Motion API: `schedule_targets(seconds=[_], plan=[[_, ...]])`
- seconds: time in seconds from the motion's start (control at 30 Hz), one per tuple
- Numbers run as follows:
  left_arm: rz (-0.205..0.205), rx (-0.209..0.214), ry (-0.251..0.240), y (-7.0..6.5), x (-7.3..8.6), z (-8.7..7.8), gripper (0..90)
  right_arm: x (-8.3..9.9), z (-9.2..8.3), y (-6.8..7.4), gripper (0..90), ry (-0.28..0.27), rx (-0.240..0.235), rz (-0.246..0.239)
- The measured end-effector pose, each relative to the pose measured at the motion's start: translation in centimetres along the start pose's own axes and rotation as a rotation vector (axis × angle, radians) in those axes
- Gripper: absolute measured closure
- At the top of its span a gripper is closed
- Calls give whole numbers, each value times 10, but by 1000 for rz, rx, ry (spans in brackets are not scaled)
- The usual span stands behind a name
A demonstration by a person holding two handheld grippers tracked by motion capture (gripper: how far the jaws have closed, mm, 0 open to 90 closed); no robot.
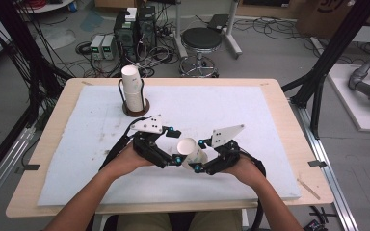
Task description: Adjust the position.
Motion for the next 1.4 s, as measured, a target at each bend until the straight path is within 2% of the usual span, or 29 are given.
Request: schedule_targets(seconds=[0.1,0.3,0.4,0.53,0.7,1.07,1.4], plan=[[-4,9,7,0,1,-2,140,-3,-1,0,337,27,-3,-11],[22,21,47,-2,-1,-6,140,-11,-2,-3,342,91,6,-57],[25,25,65,-1,-3,-7,140,-16,-1,-2,343,157,7,-94],[28,26,82,-1,-2,-6,140,-23,1,-1,342,213,3,-131],[27,29,98,-1,-1,-4,141,-29,4,-1,342,300,-3,-159],[40,42,162,-3,3,2,167,-33,9,1,342,386,-17,-167],[35,74,199,-3,7,7,268,-31,13,2,339,421,-34,-160]])
Point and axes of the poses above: each handheld gripper's, and its own axes: z roughly forward along the jaws, x roughly out of its underside, y roughly to its left, the point moved 5 cm from there along z, roughly forward along the jaws, and after that the axes turned 2 degrees about -x, right-handed, at the moved point
